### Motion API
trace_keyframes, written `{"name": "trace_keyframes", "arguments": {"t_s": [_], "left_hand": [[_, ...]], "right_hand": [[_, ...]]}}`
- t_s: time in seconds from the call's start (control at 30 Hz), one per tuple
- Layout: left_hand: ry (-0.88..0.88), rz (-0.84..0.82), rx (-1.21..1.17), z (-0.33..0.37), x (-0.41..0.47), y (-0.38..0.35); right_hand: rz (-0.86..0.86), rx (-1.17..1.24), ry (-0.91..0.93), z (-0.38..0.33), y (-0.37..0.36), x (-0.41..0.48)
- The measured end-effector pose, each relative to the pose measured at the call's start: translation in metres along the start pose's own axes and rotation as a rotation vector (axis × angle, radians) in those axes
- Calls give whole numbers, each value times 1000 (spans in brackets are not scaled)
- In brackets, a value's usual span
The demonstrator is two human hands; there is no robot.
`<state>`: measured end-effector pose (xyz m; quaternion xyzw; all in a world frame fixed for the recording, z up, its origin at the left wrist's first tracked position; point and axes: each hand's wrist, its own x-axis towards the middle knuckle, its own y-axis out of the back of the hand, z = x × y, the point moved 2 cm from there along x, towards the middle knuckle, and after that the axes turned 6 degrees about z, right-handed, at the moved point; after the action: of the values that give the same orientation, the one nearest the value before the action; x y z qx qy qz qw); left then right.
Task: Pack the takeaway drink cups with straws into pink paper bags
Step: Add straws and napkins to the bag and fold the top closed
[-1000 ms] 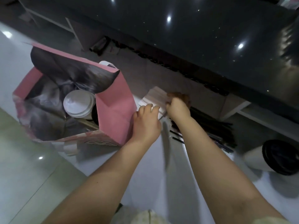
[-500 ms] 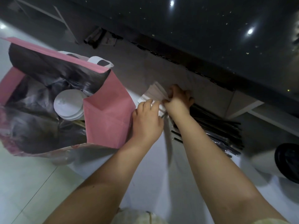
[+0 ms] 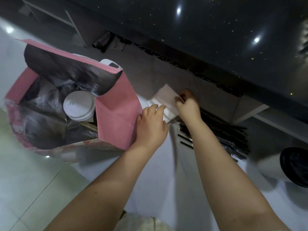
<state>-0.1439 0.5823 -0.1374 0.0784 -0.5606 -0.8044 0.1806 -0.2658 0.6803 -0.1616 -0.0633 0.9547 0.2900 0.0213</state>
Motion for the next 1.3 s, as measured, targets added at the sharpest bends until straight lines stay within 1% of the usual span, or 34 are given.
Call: {"name": "trace_keyframes", "arguments": {"t_s": [0.13,0.17,0.23,0.4,0.67,0.9,1.0,1.07,1.23,1.3], "left_hand": [[2,10,2,3,-4,6],[4,9,0,4,-5,8],[3,9,-2,6,-6,13],[10,26,-20,7,-18,29],[-44,66,-59,23,-38,63],[-189,249,-110,60,-41,126],[-248,316,-146,69,-39,156],[-254,348,-153,67,-37,173],[-265,413,-147,43,-24,214],[-269,446,-174,27,-18,231]], "right_hand": [[-42,203,-147,-5,2,1],[-58,217,-165,-6,2,0],[-44,201,-143,-8,3,-4],[27,302,-98,-18,16,-16],[187,357,137,-45,69,-66],[256,357,295,-94,140,-101],[267,372,370,-127,163,-106],[268,390,410,-148,169,-109],[233,416,470,-188,163,-118],[210,459,466,-200,156,-123]]}}
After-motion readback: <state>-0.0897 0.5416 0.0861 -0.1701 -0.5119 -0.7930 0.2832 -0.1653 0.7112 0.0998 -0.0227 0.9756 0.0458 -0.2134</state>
